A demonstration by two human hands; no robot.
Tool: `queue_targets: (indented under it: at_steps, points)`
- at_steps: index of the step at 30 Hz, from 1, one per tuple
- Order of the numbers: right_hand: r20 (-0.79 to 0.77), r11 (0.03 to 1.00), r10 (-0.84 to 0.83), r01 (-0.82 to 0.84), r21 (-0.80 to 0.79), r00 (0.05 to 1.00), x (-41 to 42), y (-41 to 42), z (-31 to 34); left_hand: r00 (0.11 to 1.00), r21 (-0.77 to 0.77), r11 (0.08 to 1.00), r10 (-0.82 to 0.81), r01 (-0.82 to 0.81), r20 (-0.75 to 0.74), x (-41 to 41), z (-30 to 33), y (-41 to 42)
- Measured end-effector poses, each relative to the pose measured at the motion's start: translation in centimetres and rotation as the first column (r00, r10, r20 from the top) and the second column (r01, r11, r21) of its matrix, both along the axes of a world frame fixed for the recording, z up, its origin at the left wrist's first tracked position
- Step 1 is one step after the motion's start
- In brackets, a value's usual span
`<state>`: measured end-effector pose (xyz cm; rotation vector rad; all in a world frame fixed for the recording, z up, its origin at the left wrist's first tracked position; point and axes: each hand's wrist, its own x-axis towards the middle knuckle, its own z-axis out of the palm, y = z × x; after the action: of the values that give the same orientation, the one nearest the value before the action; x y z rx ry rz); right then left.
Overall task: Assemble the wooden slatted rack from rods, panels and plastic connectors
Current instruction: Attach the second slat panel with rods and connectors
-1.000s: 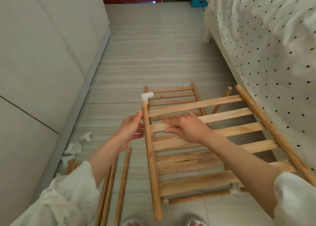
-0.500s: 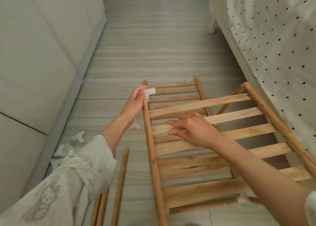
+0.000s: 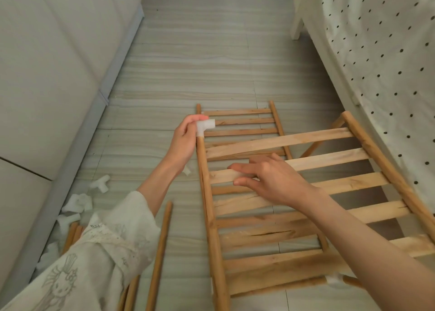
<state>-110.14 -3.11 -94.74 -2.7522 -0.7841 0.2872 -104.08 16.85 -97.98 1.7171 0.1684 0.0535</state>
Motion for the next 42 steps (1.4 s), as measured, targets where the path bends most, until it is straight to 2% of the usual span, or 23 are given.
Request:
queue_targets:
  at_steps: [4, 11, 20, 25, 30, 33, 35, 39, 42]
  points:
    - [-0.001, 0.999, -0.031, 0.031, 0.016, 1.000, -0.1, 0.3, -0.1, 0.999, -0.048, 0.999, 0.024, -0.022, 0.030, -0.8, -0.2, -1.0]
    - [0.013, 0.999, -0.018, 0.018, 0.029, 1.000, 0.0, 0.2, -0.4, 0.992, 0.027, 0.993, -0.115, 0.116, -0.043, -1.3, -0.3, -1.1]
    - [0.103, 0.999, -0.023, 0.021, 0.026, 0.994, 0.2, 0.3, -1.0, 0.995, 0.135, 0.986, 0.090, -0.094, 0.033, -1.0, 0.0, -1.5]
    - [0.060, 1.000, -0.027, 0.027, 0.010, 0.998, 0.1, 0.5, -0.7, 0.990, 0.204, 0.969, 0.128, -0.138, 0.064, -1.0, 0.1, -1.3]
    - [0.019, 0.995, -0.088, 0.087, 0.039, 0.996, -0.3, 0.6, -0.8, 0.999, 0.273, 0.961, 0.023, -0.032, 0.035, -0.4, 0.6, -1.8]
    - [0.004, 0.993, -0.111, 0.111, 0.048, 0.994, 0.0, 0.8, -0.9, 0.996, 0.383, 0.920, -0.064, 0.086, -0.068, 0.5, 1.0, -1.8]
    - [0.007, 0.994, -0.106, 0.106, 0.020, 0.994, 0.3, 0.8, -0.9, 0.987, 0.321, 0.941, -0.056, 0.102, -0.148, 0.6, 1.1, -2.3]
    - [0.012, 0.995, -0.095, 0.095, 0.024, 0.995, 0.4, 0.3, -0.7, 0.999, 0.376, 0.926, 0.050, -0.043, -0.010, -0.1, 0.6, -3.4]
    - [0.017, 0.997, -0.072, 0.072, -0.001, 0.997, 0.6, 0.2, -0.3, 0.997, 0.367, 0.928, 0.069, -0.070, 0.017, -0.3, 0.5, -3.3]
